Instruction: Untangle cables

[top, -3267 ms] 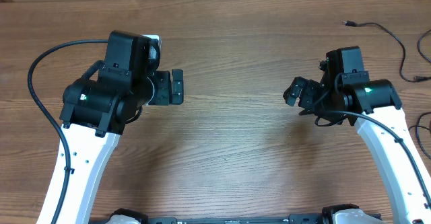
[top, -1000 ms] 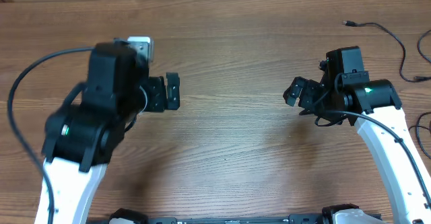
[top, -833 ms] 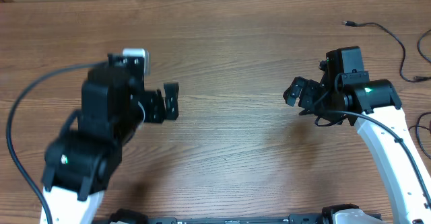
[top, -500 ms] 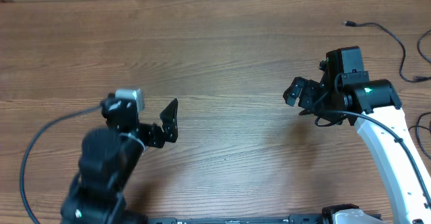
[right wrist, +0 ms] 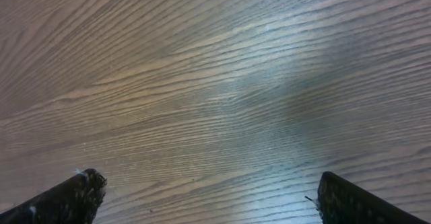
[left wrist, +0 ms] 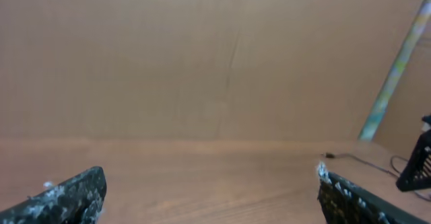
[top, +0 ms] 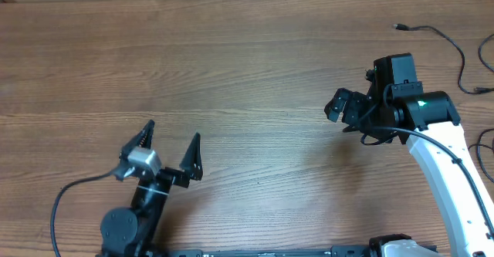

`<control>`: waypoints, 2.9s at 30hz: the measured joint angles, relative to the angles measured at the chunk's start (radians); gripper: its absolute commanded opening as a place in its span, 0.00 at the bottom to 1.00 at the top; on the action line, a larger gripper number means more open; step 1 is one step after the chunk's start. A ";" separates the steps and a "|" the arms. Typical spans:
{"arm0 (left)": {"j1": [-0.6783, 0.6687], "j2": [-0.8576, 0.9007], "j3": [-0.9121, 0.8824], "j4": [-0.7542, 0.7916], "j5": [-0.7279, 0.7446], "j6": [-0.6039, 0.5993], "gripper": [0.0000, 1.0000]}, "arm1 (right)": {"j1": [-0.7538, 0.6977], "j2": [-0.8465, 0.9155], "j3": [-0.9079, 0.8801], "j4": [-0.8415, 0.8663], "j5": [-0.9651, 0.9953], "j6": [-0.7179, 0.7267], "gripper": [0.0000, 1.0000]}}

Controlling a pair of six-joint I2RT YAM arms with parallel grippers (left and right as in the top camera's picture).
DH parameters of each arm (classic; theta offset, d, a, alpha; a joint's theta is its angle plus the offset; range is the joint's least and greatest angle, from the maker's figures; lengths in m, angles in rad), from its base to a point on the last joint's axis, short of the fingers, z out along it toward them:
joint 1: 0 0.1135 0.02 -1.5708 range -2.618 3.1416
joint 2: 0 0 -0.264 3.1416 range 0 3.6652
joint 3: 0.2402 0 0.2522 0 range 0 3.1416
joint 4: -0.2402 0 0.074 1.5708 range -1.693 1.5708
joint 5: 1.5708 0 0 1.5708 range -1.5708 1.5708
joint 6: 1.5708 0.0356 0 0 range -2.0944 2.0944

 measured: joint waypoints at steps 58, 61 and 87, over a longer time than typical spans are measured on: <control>0.119 -0.163 -0.177 -0.208 -0.045 0.126 1.00 | 0.000 0.000 0.000 0.000 -0.001 0.000 1.00; 0.119 -0.163 -0.177 -0.208 -0.045 0.126 1.00 | 0.000 0.000 0.000 0.000 0.000 0.000 1.00; 0.197 -0.163 -0.177 -0.208 -0.045 0.126 1.00 | 0.000 0.000 0.000 0.000 0.000 -0.001 1.00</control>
